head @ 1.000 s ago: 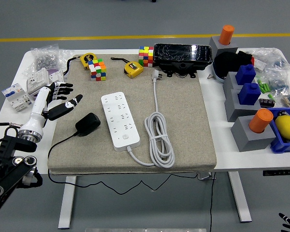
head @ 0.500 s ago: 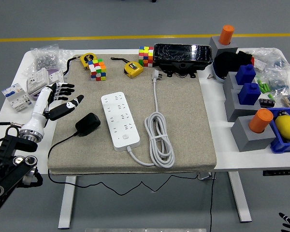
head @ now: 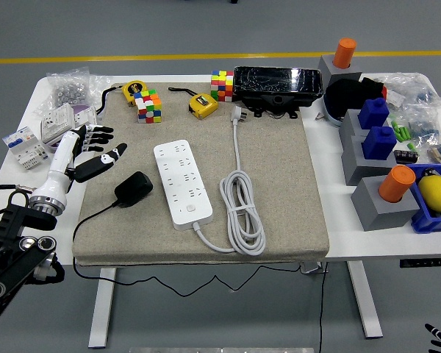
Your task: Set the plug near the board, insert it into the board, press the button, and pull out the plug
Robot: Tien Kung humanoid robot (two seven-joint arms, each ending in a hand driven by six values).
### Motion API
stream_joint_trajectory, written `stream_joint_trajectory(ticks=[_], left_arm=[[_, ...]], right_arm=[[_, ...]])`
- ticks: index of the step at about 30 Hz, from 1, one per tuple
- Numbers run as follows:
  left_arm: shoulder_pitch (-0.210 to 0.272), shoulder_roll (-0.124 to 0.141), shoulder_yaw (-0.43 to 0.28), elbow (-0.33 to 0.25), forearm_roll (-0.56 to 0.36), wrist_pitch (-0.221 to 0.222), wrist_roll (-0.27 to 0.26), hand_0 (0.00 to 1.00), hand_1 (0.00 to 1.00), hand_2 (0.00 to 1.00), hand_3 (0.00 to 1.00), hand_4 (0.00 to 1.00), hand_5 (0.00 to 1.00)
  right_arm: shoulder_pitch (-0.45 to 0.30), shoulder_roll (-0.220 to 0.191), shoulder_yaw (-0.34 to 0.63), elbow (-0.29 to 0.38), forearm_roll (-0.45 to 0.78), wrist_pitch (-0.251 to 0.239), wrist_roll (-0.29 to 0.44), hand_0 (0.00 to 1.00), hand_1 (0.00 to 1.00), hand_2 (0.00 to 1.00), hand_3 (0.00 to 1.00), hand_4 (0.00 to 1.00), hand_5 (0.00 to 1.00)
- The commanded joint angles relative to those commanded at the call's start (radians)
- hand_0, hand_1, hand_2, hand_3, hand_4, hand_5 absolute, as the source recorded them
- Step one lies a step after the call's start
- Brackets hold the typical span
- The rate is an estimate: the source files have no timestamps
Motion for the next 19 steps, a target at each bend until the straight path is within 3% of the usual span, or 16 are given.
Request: stream_joint_trajectory(ticks=[19], left_arm=[[-0.008, 0.002, 0.002, -0.002, 0.001, -0.001, 0.002, 0.565, 0.662, 0.651, 0.628, 0.841, 0.368]], right_arm=[[0.012, -0.011, -0.014, 0.001, 0.002, 0.000, -0.002, 0.562, 0.640, 0.625, 0.603, 0.967, 0.501]])
